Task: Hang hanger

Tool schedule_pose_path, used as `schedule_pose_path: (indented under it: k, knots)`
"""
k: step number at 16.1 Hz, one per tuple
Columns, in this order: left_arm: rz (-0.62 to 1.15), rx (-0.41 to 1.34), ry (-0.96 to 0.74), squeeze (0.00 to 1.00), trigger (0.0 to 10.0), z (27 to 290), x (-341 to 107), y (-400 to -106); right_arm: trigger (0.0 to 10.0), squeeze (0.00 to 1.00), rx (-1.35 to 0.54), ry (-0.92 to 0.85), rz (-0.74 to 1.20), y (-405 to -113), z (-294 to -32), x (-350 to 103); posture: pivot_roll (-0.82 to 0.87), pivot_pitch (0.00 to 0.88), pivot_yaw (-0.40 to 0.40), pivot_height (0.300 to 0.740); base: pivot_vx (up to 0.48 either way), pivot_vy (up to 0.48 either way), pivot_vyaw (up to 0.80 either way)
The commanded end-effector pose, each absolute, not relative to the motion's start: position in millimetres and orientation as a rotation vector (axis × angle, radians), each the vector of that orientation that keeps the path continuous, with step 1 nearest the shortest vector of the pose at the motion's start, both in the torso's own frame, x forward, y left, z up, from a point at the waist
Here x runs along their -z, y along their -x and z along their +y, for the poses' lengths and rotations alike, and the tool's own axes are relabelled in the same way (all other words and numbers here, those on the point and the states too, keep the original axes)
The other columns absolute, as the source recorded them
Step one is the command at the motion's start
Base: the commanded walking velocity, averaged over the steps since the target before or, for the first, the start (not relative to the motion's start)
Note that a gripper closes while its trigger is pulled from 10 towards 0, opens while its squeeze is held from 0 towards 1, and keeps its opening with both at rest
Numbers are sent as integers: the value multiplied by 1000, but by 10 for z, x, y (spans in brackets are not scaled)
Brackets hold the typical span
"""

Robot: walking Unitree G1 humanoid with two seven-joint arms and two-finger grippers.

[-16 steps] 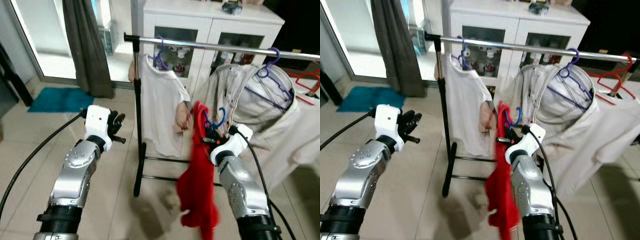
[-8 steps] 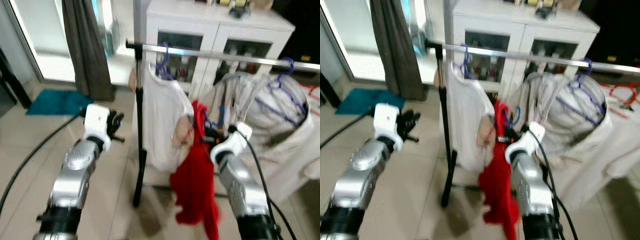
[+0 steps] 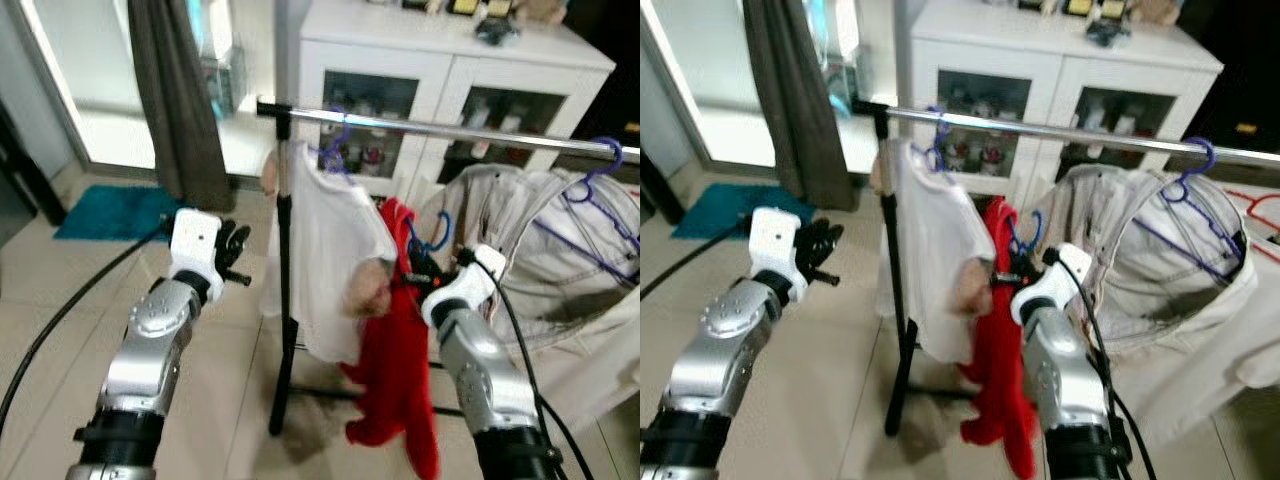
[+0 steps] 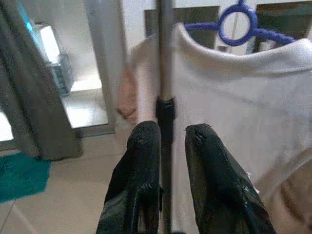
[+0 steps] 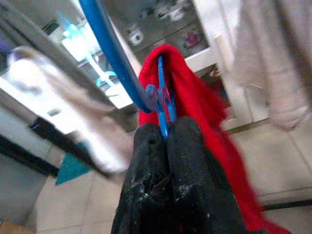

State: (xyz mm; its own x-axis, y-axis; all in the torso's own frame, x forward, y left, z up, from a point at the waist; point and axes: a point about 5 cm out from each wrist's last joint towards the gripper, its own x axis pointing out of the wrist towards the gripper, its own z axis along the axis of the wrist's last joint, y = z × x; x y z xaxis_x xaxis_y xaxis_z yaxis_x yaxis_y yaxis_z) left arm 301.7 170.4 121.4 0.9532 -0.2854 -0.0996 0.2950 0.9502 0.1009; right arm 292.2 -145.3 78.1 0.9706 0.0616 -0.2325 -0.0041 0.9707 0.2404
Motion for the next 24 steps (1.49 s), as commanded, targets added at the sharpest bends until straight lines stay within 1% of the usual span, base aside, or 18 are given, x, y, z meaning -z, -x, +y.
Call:
schedule_pose_path:
  k: [1, 4, 6, 7, 8, 9, 10, 13, 16, 17, 18, 20, 24]
  knots:
    - [73, 346, -124, 0, 10000, 1585, -1226, -3003, 10000, 0, 3, -226, 173, -2941, -1604, -916, -8, 0, -58, 740, 371, 0, 0]
    - [75, 381, -144, 0, 10000, 1553, -1211, -2973, 10000, 0, -38, -157, 159, -2917, -1731, -957, -4, 0, -66, 740, 375, 0, 0]
    - [69, 447, -197, 0, 10000, 1523, -1219, -2934, 10000, 0, -65, -133, 131, -2923, -1852, -1037, 0, 0, -81, 740, 368, 0, 0]
    - [25, 564, -163, 0, 10000, 1441, -1276, -2864, 10000, 0, -68, -115, 73, -2948, -1945, -1146, 6, 0, -95, 740, 0, 0, 0]
    - [7, 618, -129, 0, 10000, 1401, -1321, -2821, 10000, 0, -72, -111, 31, -2955, -1981, -1215, 7, 0, -100, 740, 0, 0, 0]
    - [-3, 671, -139, 0, 10000, 1366, -1351, -2782, 10000, 0, -72, -122, -13, -2962, -2010, -1288, 8, 0, -104, 740, 0, 0, 0]
    - [-13, 727, -143, 0, 10000, 1329, -1376, -2740, 10000, 0, -75, -126, -37, -2965, -2028, -1334, 9, 0, -108, 740, 0, 0, 0]
    - [-10, 873, -67, 0, 10000, 1211, -1496, -2689, 10000, 0, -86, -128, -73, -3030, -2046, -1462, 15, 0, -123, 740, 0, 0, 0]
    - [-30, 1010, -76, 0, 10000, 1077, -1617, -2671, 10000, 0, -79, -89, -56, -3143, -2034, -1529, 10, 0, -123, 740, 0, 0, 0]
    - [-54, 1056, -70, 0, 10000, 1000, -1694, -2687, 10000, 0, -67, -57, -22, -3211, -2027, -1533, 7, 0, -119, 740, 0, 0, 0]
    - [-67, 1064, -64, 0, 10000, 972, -1726, -2706, 10000, 0, -63, -50, -5, -3244, -2022, -1531, 4, 0, -115, 740, 0, 0, 0]
    - [-91, 1115, -68, 0, 10000, 855, -1819, -2790, 10000, 0, -88, -10, 78, -3462, -1951, -1552, -4, 0, -105, 740, 0, 0, 0]
    - [-89, 1153, -94, 0, 10000, 813, -1850, -2815, 10000, 0, -69, -8, 147, -3680, -1915, -1612, -6, 0, -102, 740, 0, 0, 0]
